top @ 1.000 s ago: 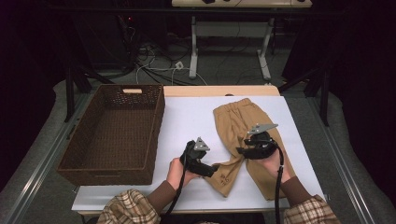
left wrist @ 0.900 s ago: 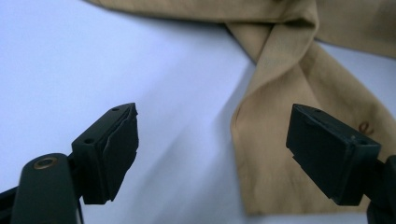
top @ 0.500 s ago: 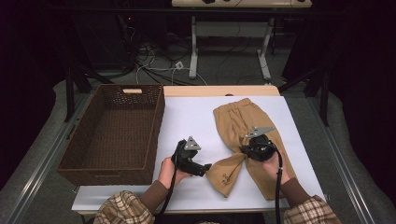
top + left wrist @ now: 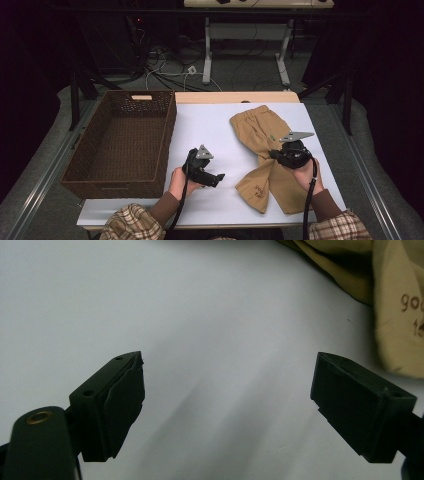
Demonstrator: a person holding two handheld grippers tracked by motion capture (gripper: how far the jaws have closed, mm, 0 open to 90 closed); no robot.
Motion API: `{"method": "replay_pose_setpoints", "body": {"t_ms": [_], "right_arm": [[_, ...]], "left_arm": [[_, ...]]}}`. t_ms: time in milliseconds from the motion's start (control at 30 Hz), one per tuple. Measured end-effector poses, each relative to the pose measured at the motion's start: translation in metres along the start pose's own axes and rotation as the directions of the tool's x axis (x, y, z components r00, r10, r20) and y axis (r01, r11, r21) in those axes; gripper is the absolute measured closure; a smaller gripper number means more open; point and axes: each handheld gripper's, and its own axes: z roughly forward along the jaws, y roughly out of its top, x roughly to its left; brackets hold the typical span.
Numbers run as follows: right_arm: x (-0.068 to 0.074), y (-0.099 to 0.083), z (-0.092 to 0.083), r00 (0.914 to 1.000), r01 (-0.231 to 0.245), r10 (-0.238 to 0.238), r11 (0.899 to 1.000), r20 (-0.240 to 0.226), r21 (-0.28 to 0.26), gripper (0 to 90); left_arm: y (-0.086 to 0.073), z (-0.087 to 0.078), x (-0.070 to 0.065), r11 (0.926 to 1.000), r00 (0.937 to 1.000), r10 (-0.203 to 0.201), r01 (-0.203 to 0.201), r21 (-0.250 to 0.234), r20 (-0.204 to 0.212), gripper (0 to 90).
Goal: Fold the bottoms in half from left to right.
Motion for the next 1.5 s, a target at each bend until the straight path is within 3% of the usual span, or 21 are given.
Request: {"method": "replay_pose_setpoints", "body": {"t_ms": [300, 433, 533, 700, 867, 1100, 1233, 1367, 1500], "right_arm": [[-0.024, -0.014, 0.010, 0.9967, -0.020, 0.015, 0.997, 0.079, 0.069, 88.7], [-0.031, -0.023, 0.024, 0.9968, -0.030, 0.020, 0.992, 0.078, 0.127, 86.0], [-0.029, -0.025, 0.031, 0.9963, -0.006, -0.008, 0.987, 0.085, 0.163, 79.6], [-0.023, -0.018, 0.022, 0.9944, 0.034, -0.044, 0.994, 0.096, 0.107, 62.5], [-0.015, -0.011, 0.010, 0.9919, 0.070, -0.073, 0.997, 0.104, 0.033, 55.9], [0.003, -0.002, 0.005, 0.9845, 0.156, -0.154, 0.988, 0.083, -0.009, 63.9], [0.007, -0.002, 0.010, 0.9858, 0.156, -0.156, 0.988, 0.062, 0.015, 70.0], [0.006, -0.005, 0.017, 0.9869, 0.149, -0.151, 0.988, 0.056, 0.040, 85.6], [0.002, -0.007, 0.020, 0.9899, 0.130, -0.133, 0.990, 0.049, 0.051, 89.3]], "left_arm": [[-0.001, 0.001, 0.002, 1.0000, 1.0000, -0.004, 0.004, 0.004, -0.003, 13.1], [-0.001, 0.002, 0.002, 1.0000, 1.0000, -0.005, 0.005, 0.008, -0.003, 12.7], [-0.001, 0.002, 0.002, 1.0000, 1.0000, -0.002, 0.002, 0.009, -0.002, 12.7], [-0.001, 0.003, 0.002, 0.9999, 1.0000, -0.004, 0.004, 0.010, -0.005, 12.7], [-0.001, 0.002, 0.003, 0.9999, 1.0000, -0.005, 0.006, 0.010, -0.003, 12.7], [-0.001, 0.002, 0.004, 0.9999, 1.0000, -0.004, 0.004, 0.013, -0.001, 12.6], [-0.001, 0.000, 0.004, 0.9999, 1.0000, 0.000, 0.000, 0.011, 0.000, 12.6], [-0.001, 0.000, 0.003, 0.9999, 1.0000, -0.002, 0.002, 0.010, -0.001, 12.6], [0.000, 0.000, 0.003, 1.0000, 1.0000, -0.001, 0.001, 0.009, 0.001, 12.7]]}}
